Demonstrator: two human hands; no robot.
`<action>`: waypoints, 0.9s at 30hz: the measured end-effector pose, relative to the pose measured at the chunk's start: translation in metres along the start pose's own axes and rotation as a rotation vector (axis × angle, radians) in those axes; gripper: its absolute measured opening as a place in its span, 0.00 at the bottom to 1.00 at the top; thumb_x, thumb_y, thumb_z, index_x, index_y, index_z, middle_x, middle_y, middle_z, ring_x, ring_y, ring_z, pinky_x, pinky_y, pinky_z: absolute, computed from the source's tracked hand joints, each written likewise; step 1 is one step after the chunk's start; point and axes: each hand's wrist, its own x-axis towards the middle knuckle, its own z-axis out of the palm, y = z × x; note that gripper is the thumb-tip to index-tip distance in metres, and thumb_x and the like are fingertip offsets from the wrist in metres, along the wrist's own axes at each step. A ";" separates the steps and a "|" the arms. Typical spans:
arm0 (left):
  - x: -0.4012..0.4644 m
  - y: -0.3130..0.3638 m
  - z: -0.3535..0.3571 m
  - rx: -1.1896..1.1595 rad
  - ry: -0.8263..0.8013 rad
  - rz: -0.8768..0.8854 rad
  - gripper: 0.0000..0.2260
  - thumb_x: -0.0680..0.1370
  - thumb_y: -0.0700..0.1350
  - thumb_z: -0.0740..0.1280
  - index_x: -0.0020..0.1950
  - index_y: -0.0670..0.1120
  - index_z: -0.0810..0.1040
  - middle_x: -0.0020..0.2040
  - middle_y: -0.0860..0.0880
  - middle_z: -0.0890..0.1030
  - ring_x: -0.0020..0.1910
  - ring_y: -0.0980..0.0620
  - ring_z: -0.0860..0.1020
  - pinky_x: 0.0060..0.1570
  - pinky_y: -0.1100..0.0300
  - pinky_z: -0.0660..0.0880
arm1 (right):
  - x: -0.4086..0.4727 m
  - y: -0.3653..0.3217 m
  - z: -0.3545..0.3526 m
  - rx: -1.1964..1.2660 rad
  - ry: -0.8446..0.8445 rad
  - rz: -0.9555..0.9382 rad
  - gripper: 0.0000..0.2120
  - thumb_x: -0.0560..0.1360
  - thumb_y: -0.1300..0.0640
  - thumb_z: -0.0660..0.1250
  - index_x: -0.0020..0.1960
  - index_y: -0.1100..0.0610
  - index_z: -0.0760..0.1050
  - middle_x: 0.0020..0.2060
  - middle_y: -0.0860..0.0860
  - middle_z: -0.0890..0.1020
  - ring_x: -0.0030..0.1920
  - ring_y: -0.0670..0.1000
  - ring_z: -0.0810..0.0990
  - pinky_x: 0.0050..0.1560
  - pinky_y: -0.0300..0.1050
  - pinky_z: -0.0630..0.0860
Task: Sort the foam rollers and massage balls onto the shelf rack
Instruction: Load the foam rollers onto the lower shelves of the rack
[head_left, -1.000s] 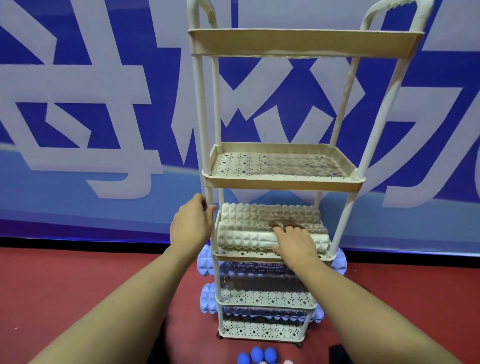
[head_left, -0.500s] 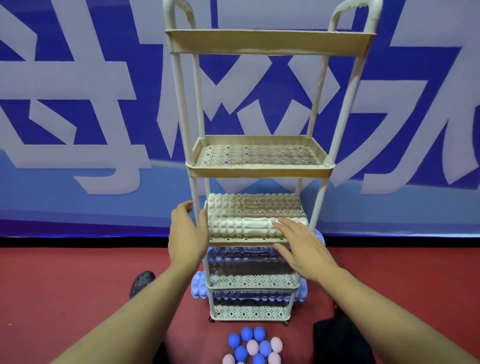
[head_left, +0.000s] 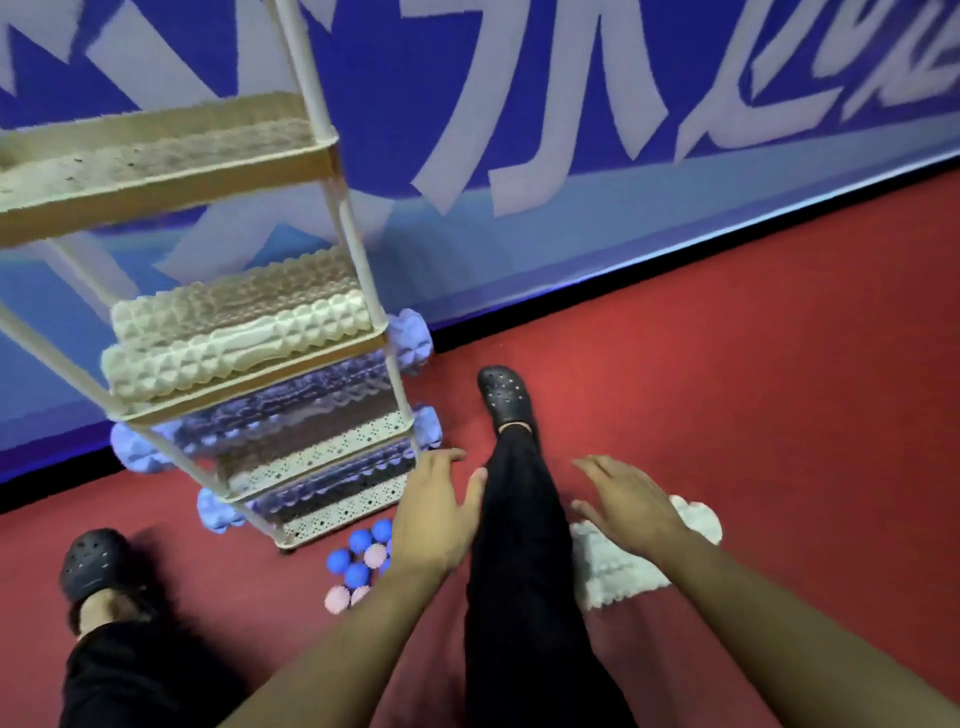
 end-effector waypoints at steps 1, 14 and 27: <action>0.000 0.005 0.017 0.013 -0.043 0.020 0.16 0.81 0.53 0.67 0.64 0.45 0.77 0.60 0.48 0.78 0.62 0.47 0.76 0.66 0.54 0.69 | -0.009 0.017 0.011 -0.007 -0.036 0.044 0.30 0.80 0.41 0.62 0.78 0.49 0.61 0.73 0.49 0.70 0.71 0.54 0.71 0.71 0.48 0.66; 0.007 0.017 0.116 0.239 -0.300 0.028 0.21 0.79 0.63 0.63 0.66 0.52 0.75 0.64 0.53 0.76 0.66 0.48 0.73 0.68 0.48 0.69 | -0.004 0.114 0.130 0.044 -0.418 0.141 0.40 0.76 0.38 0.68 0.81 0.49 0.55 0.77 0.51 0.64 0.77 0.54 0.61 0.76 0.49 0.59; 0.009 0.009 0.128 0.246 -0.261 -0.044 0.21 0.78 0.65 0.63 0.65 0.54 0.75 0.62 0.57 0.76 0.63 0.52 0.74 0.66 0.53 0.69 | 0.034 0.122 0.207 -0.119 -0.450 0.141 0.50 0.67 0.31 0.72 0.80 0.46 0.53 0.75 0.50 0.63 0.78 0.57 0.56 0.79 0.55 0.45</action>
